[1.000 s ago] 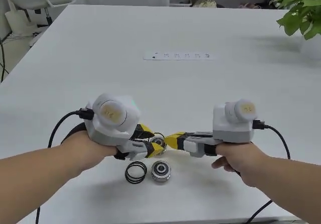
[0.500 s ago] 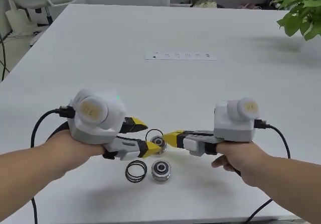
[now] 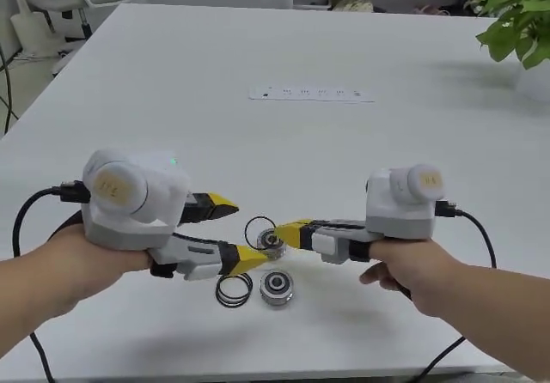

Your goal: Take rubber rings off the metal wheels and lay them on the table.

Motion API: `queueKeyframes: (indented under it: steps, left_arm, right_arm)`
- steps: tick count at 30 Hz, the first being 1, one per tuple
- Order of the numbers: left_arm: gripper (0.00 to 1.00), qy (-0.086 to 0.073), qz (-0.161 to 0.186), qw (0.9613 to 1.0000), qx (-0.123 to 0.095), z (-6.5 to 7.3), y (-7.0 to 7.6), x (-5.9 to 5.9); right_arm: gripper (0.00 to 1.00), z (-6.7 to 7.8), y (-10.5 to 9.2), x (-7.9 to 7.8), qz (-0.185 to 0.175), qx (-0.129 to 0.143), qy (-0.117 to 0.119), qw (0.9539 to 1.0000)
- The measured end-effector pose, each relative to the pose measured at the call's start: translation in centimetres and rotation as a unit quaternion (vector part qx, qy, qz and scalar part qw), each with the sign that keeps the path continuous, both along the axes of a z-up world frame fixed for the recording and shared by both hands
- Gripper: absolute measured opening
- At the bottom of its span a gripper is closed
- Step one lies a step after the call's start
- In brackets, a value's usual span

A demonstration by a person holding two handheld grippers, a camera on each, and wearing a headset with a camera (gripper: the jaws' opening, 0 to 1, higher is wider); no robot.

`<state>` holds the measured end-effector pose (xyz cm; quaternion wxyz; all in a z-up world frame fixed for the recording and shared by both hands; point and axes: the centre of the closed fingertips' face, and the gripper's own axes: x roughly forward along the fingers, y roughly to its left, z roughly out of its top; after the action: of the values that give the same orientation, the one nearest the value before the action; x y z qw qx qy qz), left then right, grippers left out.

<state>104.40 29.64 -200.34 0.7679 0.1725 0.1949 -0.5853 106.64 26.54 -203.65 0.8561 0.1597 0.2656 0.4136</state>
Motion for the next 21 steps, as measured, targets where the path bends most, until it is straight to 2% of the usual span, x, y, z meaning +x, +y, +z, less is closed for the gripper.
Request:
queueKeyframes:
  steps: [8,21]
  left_arm:
    - [0.53,-0.004,0.001,1.0,0.003,0.2,1.2,-1.0]
    - [0.61,0.004,0.009,1.0,0.0,0.1,2.8,-1.8]
  right_arm:
    - [0.0,0.0,0.5,-0.4,0.009,0.003,0.002,1.0]
    - [0.0,0.1,1.6,-1.4,0.032,0.004,0.009,0.9994]
